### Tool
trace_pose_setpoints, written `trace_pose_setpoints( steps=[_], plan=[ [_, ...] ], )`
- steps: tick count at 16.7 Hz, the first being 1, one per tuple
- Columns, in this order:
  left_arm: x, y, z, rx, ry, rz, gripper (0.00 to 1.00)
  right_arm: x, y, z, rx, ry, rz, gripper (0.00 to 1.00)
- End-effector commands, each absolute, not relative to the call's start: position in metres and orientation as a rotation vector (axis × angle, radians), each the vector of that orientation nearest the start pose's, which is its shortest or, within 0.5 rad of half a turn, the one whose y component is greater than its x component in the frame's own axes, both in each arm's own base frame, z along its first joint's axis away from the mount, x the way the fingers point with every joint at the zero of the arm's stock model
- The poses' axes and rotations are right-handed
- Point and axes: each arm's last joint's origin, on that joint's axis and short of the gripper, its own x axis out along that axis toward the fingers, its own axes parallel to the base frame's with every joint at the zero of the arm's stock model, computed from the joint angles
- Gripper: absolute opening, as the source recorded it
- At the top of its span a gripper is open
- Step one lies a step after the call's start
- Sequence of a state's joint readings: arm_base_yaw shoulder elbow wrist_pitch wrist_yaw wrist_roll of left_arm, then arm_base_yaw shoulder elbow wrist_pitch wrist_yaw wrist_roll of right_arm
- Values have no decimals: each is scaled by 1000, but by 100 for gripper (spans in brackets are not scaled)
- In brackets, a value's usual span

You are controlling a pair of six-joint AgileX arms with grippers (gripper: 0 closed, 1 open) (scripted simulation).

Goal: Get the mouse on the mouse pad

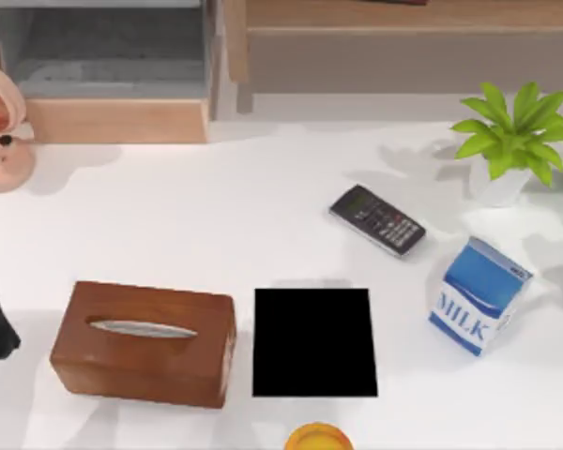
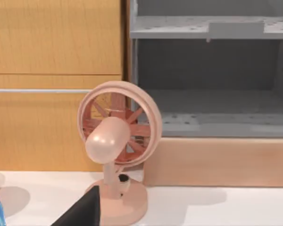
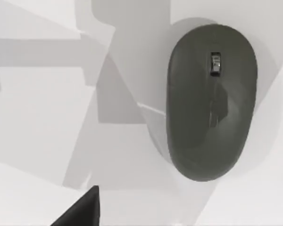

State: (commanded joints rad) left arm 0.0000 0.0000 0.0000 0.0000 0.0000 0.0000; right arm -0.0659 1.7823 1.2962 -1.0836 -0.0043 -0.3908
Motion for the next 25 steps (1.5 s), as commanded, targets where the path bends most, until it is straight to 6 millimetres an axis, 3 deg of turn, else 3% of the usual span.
trace_pose_setpoints(
  steps=[6,14,16,20,25],
  plan=[
    [106,-1,160,0,0,0,100,325,-17,193,-256,1553,263,100],
    [106,-1,160,0,0,0,100,326,-20,109,-254,1551,259,100],
    [106,-1,160,0,0,0,100,326,-18,98,-254,1553,261,100],
    [106,-1,160,0,0,0,100,326,-18,98,-254,1553,261,100],
    [106,-1,160,0,0,0,100,326,-18,98,-254,1553,261,62]
  ],
)
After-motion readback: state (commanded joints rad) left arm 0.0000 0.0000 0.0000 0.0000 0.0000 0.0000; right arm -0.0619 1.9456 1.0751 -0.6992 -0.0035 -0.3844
